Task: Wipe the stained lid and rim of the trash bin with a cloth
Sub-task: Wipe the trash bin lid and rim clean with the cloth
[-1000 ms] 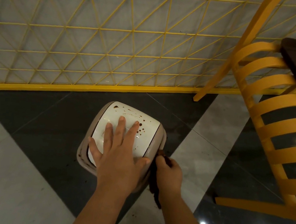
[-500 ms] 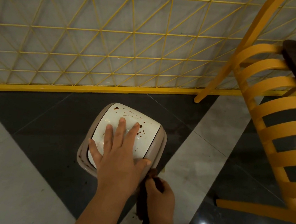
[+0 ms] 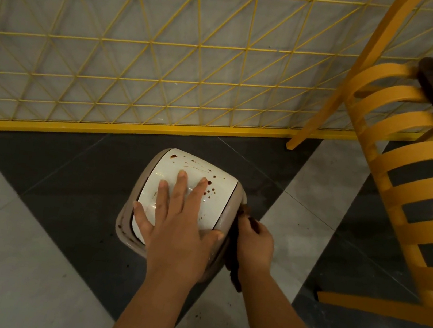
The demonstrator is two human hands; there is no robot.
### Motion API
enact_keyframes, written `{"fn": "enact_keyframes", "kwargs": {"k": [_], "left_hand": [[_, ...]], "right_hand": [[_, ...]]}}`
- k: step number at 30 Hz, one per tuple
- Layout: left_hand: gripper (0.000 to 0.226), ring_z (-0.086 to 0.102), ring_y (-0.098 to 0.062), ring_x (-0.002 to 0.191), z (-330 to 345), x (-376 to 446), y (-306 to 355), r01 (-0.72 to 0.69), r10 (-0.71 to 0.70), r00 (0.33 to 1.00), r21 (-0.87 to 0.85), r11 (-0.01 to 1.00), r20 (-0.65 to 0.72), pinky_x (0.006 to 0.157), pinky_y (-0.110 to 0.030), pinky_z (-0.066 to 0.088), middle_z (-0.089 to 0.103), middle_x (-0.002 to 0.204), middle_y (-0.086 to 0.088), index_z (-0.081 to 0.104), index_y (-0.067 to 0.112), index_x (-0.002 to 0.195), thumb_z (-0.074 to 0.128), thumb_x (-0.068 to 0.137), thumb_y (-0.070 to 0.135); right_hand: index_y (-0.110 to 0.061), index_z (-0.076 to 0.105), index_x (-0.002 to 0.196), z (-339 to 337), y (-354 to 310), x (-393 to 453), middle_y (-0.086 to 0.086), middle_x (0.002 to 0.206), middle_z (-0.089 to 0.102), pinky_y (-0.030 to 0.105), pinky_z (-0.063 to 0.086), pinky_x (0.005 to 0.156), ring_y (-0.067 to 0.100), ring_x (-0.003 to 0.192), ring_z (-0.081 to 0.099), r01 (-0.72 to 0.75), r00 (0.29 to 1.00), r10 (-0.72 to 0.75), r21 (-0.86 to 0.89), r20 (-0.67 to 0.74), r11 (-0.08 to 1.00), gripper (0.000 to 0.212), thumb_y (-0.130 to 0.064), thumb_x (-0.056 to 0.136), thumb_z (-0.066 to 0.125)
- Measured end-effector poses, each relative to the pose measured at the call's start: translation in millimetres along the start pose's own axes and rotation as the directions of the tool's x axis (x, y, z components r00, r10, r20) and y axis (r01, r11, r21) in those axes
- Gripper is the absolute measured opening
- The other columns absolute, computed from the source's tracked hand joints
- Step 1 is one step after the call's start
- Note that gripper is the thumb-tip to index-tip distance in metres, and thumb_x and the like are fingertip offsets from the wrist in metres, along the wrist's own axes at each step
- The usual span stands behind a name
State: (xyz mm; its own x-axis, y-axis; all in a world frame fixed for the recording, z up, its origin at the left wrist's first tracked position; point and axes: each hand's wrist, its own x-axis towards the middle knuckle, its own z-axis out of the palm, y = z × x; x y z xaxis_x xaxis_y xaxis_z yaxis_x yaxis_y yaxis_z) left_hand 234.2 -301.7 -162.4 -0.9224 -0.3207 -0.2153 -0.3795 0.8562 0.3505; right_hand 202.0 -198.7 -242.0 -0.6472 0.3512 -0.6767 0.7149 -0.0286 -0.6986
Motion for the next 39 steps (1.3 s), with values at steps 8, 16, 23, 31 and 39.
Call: {"fn": "enact_keyframes", "kwargs": {"k": [8,16,23,31,39], "left_hand": [[0.091,-0.024,-0.017,0.143,0.3,1.0,-0.8,0.002,-0.002,1.0,-0.004,1.0,0.003,0.108,-0.055,-0.018,-0.021,0.156,0.014,-0.006,0.048,0.144,0.06,0.081,0.053],[0.089,-0.025,-0.018,0.143,-0.9,-1.7,1.3,-0.001,0.001,1.0,-0.002,1.0,0.003,0.108,-0.055,-0.018,-0.022,0.156,0.013,-0.008,0.047,0.145,0.058,0.085,0.05],[0.09,-0.026,-0.02,0.142,-4.0,-0.2,-0.2,-0.013,0.013,1.0,0.053,0.998,0.013,0.104,-0.054,-0.022,-0.024,0.156,0.011,-0.01,0.046,0.144,0.056,0.085,0.052],[0.088,-0.03,-0.024,0.14,-23.6,-10.0,-8.2,-0.083,0.084,0.996,0.277,0.957,0.007,0.102,-0.057,-0.026,-0.026,0.156,0.006,-0.006,0.045,0.145,0.058,0.084,0.051],[0.09,-0.015,-0.022,0.145,-29.5,-22.0,-17.9,-0.104,0.094,0.994,0.254,0.962,0.051,0.107,-0.059,-0.022,-0.008,0.159,0.01,-0.002,0.047,0.145,0.045,0.074,0.076]], "right_hand": [[-0.02,0.069,0.092,1.3,73.8,-68.7,0.012,0.079,0.071,0.054,0.057,0.071,0.035,0.072,0.068,-0.227,0.974,0.222,0.13,0.05,0.965,0.016,-0.033,0.086,0.063],[-0.03,0.067,0.085,-3.7,11.0,-12.3,0.005,0.083,0.071,0.055,0.056,0.078,0.031,0.08,0.067,0.005,0.999,-0.005,0.008,0.048,1.0,0.014,-0.04,0.088,0.057],[-0.025,0.064,0.082,-5.4,-11.0,-0.1,0.01,0.079,0.069,0.053,0.057,0.073,0.033,0.077,0.067,0.011,0.997,-0.007,-0.068,0.071,0.998,0.016,-0.039,0.085,0.057],[-0.018,0.065,0.08,-3.1,24.8,-40.1,0.013,0.072,0.065,0.051,0.057,0.07,0.031,0.067,0.063,-0.059,0.995,0.055,0.044,0.08,0.997,0.014,-0.03,0.082,0.057],[-0.015,0.064,0.094,3.7,56.8,-72.8,0.012,0.082,0.068,0.05,0.057,0.071,0.031,0.076,0.067,-0.085,0.996,0.084,0.126,0.016,0.988,0.014,-0.023,0.092,0.052]]}}
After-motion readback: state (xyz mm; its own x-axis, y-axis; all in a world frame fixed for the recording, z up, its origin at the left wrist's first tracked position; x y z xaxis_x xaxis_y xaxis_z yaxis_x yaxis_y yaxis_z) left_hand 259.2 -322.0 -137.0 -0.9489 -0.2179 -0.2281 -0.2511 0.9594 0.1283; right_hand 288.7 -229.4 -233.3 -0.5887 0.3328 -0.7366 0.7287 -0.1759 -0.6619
